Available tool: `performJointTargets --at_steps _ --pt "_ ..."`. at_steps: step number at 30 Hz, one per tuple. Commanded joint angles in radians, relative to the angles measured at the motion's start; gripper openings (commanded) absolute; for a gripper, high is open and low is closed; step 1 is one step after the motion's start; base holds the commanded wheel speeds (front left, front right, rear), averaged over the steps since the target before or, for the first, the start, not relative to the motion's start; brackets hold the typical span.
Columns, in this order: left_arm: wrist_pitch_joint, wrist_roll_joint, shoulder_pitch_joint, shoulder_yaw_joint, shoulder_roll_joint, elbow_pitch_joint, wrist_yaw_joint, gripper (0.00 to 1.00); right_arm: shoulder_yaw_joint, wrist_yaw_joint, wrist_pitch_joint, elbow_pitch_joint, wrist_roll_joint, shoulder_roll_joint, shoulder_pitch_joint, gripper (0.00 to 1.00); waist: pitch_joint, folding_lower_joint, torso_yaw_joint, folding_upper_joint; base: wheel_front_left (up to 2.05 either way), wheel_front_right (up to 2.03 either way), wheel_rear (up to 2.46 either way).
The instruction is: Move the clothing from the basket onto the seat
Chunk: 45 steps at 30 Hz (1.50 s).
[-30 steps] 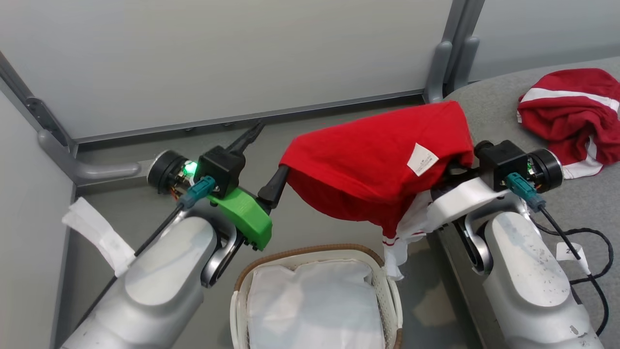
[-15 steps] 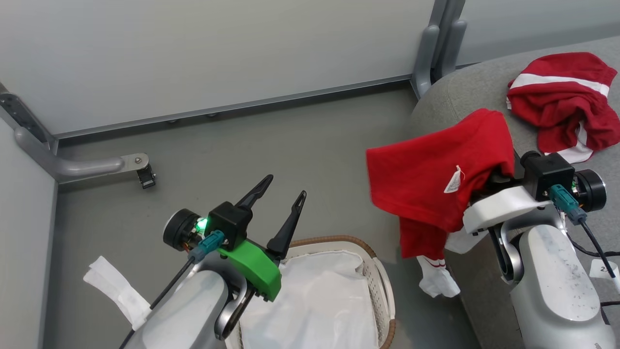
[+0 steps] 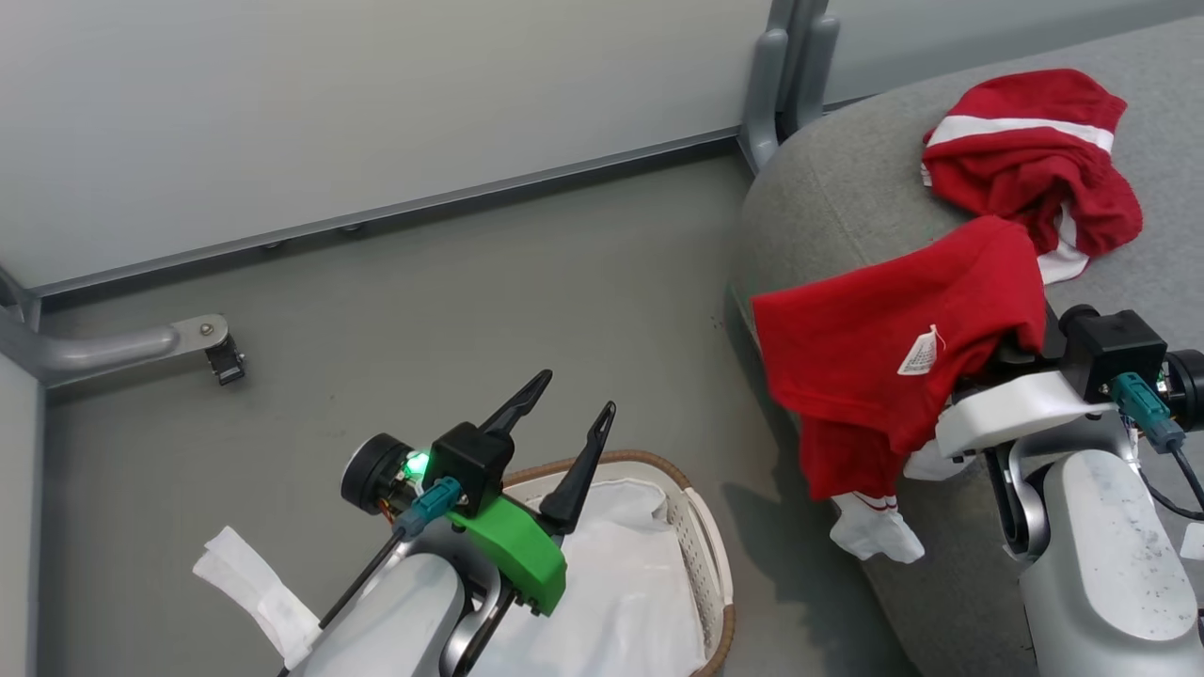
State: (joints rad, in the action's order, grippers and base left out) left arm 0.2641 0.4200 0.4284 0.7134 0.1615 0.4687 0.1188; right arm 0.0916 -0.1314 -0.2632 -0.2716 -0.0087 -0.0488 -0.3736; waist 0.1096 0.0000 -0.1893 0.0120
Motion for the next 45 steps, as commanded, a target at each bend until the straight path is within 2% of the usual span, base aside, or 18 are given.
performJointTargets --at_steps 1,9,15,19,25,28,35,45 --pt "0.000 -0.012 -0.014 -0.004 -0.002 0.005 0.004 1.00 0.003 0.001 -0.002 0.009 0.001 -0.003 0.014 0.00 0.017 0.0000 -0.046 -0.0120 0.00 0.00 0.00" --pt "0.000 -0.038 0.003 -0.011 -0.008 0.012 0.011 1.00 0.000 0.001 -0.002 0.023 0.015 -0.003 0.018 0.00 0.059 0.0000 -0.163 -0.0120 0.00 0.00 0.00" --pt "0.000 -0.052 0.024 -0.007 -0.011 0.023 0.012 1.00 -0.004 0.001 -0.002 0.022 0.026 -0.003 0.020 0.00 0.091 0.0000 -0.223 -0.0120 0.00 0.00 0.00" --pt "0.000 -0.063 0.035 -0.002 -0.013 0.020 0.013 1.00 0.004 0.001 -0.002 0.018 0.027 -0.003 0.010 0.00 0.109 0.0000 -0.232 -0.0120 0.00 0.00 0.00" --pt "0.000 -0.065 0.055 0.014 -0.021 0.007 0.013 1.00 0.036 0.001 -0.002 0.010 -0.016 -0.004 -0.039 0.00 0.146 0.0000 -0.198 -0.0120 0.00 0.00 0.00" --pt "0.000 -0.067 0.064 0.016 -0.020 0.003 0.013 1.00 0.057 0.001 -0.002 0.008 -0.041 -0.038 -0.093 0.00 0.168 0.0000 -0.170 -0.0120 0.00 0.00 0.00" --pt "0.000 -0.062 0.083 0.007 -0.024 -0.011 0.013 1.00 0.072 0.001 -0.002 -0.021 -0.085 -0.213 -0.299 0.00 0.220 0.0000 -0.093 -0.0120 0.00 0.00 0.00" --pt "0.000 -0.085 0.133 0.002 -0.032 -0.054 0.013 1.00 0.044 0.001 0.056 -0.170 -0.141 -0.565 -0.684 0.00 0.331 0.0000 0.026 -0.0120 0.00 0.00 0.00"
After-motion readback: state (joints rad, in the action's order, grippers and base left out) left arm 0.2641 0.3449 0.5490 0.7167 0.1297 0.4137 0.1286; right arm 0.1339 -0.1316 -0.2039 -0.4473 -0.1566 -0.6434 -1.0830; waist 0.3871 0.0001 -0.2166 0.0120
